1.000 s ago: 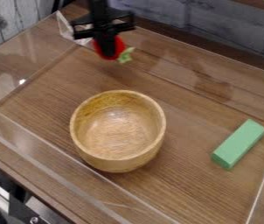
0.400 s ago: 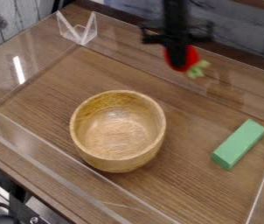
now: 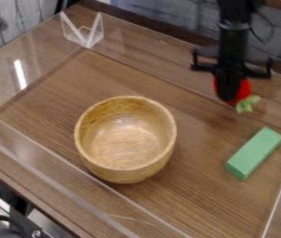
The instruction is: Move the red fruit to the right
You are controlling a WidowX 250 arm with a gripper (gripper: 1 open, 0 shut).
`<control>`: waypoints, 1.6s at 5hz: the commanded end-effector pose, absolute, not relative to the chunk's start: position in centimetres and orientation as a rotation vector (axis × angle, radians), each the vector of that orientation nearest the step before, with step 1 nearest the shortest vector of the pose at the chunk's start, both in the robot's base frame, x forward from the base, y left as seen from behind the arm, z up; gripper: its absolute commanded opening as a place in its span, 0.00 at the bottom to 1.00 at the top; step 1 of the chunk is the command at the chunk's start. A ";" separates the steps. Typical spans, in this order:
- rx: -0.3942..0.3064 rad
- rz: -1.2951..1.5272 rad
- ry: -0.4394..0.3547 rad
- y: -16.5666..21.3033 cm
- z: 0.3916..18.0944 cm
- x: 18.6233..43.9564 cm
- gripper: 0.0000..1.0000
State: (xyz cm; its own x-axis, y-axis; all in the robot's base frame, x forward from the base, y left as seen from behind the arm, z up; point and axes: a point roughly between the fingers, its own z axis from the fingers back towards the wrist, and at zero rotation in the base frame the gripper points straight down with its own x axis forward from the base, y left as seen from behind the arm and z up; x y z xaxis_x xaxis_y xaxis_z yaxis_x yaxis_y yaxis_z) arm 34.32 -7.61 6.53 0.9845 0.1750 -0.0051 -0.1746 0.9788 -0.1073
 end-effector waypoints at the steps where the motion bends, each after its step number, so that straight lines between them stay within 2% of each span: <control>1: -0.086 0.149 -0.048 -7.6 6.8 35.0 0.00; 2: -0.060 0.136 -0.036 -7.6 6.0 34.9 0.00; 3: -0.040 0.135 -0.024 -7.4 5.6 34.9 1.00; 4: -0.020 0.137 -0.012 -7.2 5.2 34.9 1.00; 5: -0.012 0.142 -0.008 -7.1 5.6 34.8 1.00; 8: -0.024 0.166 -0.031 -6.6 8.3 35.0 1.00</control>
